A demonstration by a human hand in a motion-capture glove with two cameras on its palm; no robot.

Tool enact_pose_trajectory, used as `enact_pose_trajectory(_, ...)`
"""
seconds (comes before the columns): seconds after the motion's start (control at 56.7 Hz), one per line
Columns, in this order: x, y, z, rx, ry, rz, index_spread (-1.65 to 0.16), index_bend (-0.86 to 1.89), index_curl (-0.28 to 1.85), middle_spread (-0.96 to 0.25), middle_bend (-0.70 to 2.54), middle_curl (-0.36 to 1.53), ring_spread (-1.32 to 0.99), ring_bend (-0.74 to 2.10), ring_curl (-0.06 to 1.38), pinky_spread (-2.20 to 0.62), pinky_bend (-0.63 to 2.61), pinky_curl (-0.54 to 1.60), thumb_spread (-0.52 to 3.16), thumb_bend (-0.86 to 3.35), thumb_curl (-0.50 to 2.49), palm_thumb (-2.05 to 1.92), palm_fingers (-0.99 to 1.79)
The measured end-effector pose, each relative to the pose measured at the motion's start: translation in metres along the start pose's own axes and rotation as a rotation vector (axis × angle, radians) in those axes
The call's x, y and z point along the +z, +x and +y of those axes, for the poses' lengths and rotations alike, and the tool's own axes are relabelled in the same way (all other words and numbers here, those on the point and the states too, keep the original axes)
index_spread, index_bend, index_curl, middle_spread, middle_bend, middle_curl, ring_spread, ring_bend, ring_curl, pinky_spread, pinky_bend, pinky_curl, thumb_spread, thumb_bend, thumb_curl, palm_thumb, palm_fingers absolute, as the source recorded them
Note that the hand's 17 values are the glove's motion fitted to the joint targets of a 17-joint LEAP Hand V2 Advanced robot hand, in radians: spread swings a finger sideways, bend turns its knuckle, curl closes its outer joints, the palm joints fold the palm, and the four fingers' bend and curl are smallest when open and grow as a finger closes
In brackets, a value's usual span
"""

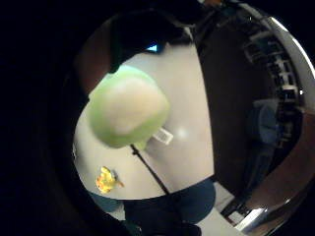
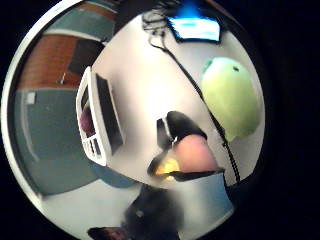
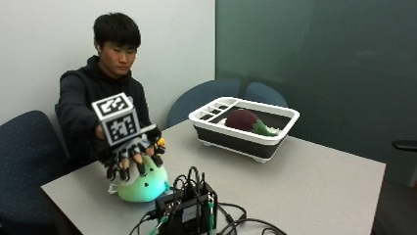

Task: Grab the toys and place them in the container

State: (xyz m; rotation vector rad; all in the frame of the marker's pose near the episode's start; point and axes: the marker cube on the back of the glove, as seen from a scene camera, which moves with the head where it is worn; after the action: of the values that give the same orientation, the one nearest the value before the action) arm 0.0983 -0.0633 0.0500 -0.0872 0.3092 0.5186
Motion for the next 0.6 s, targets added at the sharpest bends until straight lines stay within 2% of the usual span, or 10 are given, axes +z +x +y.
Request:
enact_pose_trajectory(0.106,0.039,0.015,-0.002,0.084,-0.11,-0.084,-0.31,0.21,0.34,0.02,0.11,0.29,0.04,0.14,0.14,0.07,0.67,0.35,1.31,-0.04,0.41,0.16,-0.16)
enact_pose_trajectory(0.212,0.057,0.021,-0.008,0.044,-0.039,-0.141,-0.31,0.13,0.32,0.03,0.08,0.25,0.06,0.23,0.16,0.09,0.85,0.39,1.24,-0.02,0.4,0.16,-0.08)
enact_pose_trajectory(0.247,0.059,0.022,-0.01,0.035,0.0,-0.127,-0.32,0.09,0.3,0.03,0.07,0.23,0.05,0.41,0.21,0.08,0.95,0.41,1.26,0.03,0.41,0.25,0.1)
enact_pose_trajectory(0.282,0.061,0.022,-0.012,0.027,0.032,-0.111,-0.32,0.09,0.28,0.03,0.08,0.21,0.05,0.48,0.22,0.07,0.99,0.41,1.26,0.04,0.41,0.27,0.11)
enact_pose_trajectory(0.317,0.063,0.022,-0.015,0.012,0.061,-0.107,-0.32,0.12,0.27,0.02,0.16,0.22,0.02,0.66,0.26,0.04,0.97,0.4,1.28,0.09,0.44,0.37,0.33)
enact_pose_trajectory(0.388,0.065,0.017,-0.021,-0.037,0.116,-0.129,-0.3,0.13,0.27,-0.03,0.32,0.27,-0.11,0.85,0.31,-0.09,0.95,0.39,1.31,0.17,0.48,0.52,0.65)
enact_pose_trajectory(0.476,0.063,0.009,-0.03,-0.092,0.138,-0.148,-0.31,0.2,0.3,-0.09,0.43,0.33,-0.23,0.95,0.38,-0.21,1.01,0.43,1.15,0.22,0.58,0.69,0.76)
enact_pose_trajectory(0.494,0.062,0.007,-0.031,-0.101,0.13,-0.143,-0.32,0.25,0.32,-0.11,0.49,0.35,-0.25,1.0,0.4,-0.22,0.99,0.43,1.11,0.23,0.6,0.72,0.84)
enact_pose_trajectory(0.6,0.049,-0.008,-0.032,-0.137,0.042,-0.053,-0.37,0.38,0.39,-0.18,0.69,0.45,-0.35,1.13,0.47,-0.29,0.96,0.46,0.94,0.25,0.69,0.8,0.93)
